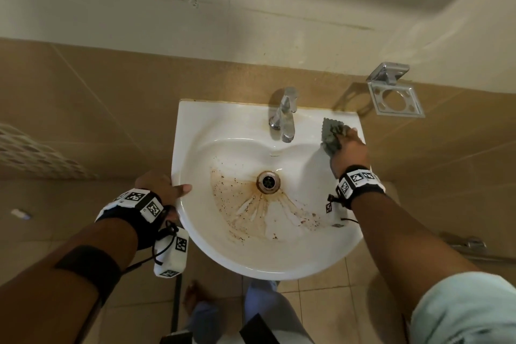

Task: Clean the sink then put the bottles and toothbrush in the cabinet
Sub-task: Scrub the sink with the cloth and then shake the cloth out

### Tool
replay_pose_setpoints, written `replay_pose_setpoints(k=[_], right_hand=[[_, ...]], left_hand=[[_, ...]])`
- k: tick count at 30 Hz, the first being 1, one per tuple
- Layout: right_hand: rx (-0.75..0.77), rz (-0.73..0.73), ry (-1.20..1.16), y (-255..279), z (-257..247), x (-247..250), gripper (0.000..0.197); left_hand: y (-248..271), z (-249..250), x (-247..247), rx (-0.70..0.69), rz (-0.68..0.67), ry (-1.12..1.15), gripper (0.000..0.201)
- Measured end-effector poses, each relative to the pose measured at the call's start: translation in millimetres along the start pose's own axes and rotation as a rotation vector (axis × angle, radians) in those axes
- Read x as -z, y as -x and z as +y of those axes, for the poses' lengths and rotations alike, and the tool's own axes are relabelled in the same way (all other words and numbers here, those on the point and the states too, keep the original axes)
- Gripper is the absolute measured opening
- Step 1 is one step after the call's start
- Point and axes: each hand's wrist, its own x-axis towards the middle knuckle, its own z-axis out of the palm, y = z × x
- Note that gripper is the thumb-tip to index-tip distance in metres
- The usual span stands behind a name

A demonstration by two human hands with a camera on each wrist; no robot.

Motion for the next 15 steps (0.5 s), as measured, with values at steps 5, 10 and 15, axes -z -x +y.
replay_pose_setpoints(k=[5,10,15], right_hand=[[0.058,-0.056,-0.171,25.5,-29.1,-22.3,0.084],[0.376,-0.129,0.115,29.8,-91.1,-12.2,0.075],[0.518,-0.072,0.265,6.0,-55.6,-3.9,0.066]], left_hand=[[-2.4,1.4,5.1,0.016,-0.048,-0.033,0.051],[-2.8,6.9,5.0,0.083,-0.063,0.005,0.033],[-39.5,-17.7,0.0,0.094,-0.012,-0.039,0.058]])
